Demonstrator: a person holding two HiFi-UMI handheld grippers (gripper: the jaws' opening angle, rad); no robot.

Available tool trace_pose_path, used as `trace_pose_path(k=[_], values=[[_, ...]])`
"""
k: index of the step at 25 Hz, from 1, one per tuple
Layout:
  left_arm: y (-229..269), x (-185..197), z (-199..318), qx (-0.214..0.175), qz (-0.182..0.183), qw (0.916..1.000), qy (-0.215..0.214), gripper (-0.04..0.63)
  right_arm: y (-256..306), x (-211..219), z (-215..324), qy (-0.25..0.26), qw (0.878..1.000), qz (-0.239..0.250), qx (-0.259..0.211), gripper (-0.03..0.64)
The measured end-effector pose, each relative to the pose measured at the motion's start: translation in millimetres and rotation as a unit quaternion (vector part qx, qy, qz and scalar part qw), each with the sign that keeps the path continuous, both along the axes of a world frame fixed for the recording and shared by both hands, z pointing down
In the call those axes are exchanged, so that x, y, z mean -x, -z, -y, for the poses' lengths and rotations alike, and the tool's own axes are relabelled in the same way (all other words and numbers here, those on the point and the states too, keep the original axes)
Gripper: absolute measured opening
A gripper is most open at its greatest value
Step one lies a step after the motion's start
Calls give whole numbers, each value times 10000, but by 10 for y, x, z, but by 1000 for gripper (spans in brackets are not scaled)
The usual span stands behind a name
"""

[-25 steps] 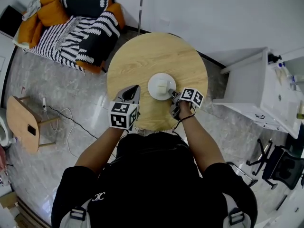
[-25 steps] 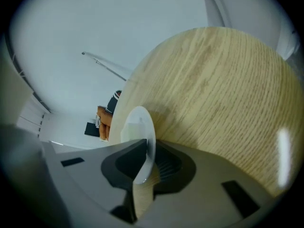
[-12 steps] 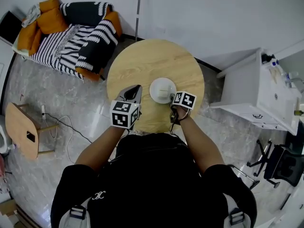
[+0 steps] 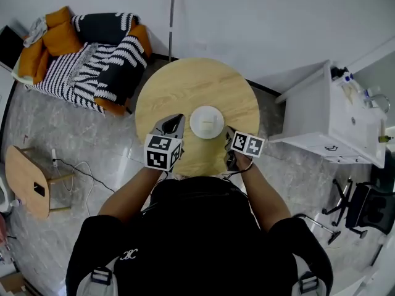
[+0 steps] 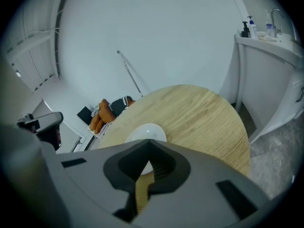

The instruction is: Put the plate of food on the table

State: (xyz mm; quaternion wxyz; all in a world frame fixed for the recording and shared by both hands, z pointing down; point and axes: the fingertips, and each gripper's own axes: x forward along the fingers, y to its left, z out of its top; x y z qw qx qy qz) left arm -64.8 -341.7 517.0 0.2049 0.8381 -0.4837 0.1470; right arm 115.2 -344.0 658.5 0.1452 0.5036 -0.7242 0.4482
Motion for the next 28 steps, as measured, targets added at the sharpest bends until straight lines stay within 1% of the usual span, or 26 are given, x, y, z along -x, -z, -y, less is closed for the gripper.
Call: trace_pose_path(k=[3, 5, 6, 8, 10, 12, 14, 16, 18, 21, 25, 26, 28], values=[[39, -65, 11, -70, -47, 9999, -75, 6, 367, 25, 25, 172, 9959, -307, -836, 6], [107, -116, 3, -157, -108, 9998, -117, 6, 674, 21, 32, 215, 9871, -638, -1451, 6], [153, -142, 0, -216, -124, 9996, -145, 6, 839, 11, 34, 212, 9808, -834, -1752, 6], [245, -197, 8, -339, -132, 9991, -217, 6, 1175, -16, 45, 195, 9640, -1259, -2334, 6], [321, -261, 23, -434, -145, 9985, -287, 6, 1507, -47, 50, 183, 9440, -1635, -2861, 6], [367, -315, 40, -469, -196, 9981, -339, 6, 1812, -74, 49, 157, 9245, -1900, -3302, 6], [375, -339, 64, -434, -271, 9981, -351, 6, 2045, -96, 49, 96, 9090, -2058, -3624, 6], [376, -339, 84, -419, -284, 9981, -357, 6, 2183, -111, 50, 25, 9008, -2111, -3795, 6], [393, -338, 96, -473, -225, 9978, -396, 6, 2243, -119, 45, -4, 8980, -2135, -3847, 6], [424, -339, 119, -570, -136, 9973, -449, 6, 2235, -123, 46, 12, 9005, -2099, -3808, 6], [414, -322, 141, -567, -111, 9973, -460, 6, 2146, -134, 66, -16, 9077, -2036, -3669, 6], [405, -319, 141, -552, -114, 9973, -465, 6, 2135, -132, 65, -9, 9076, -2053, -3661, 6], [378, -319, 145, -466, -169, 9977, -469, 6, 2136, -119, 57, 39, 9039, -2126, -3712, 6]])
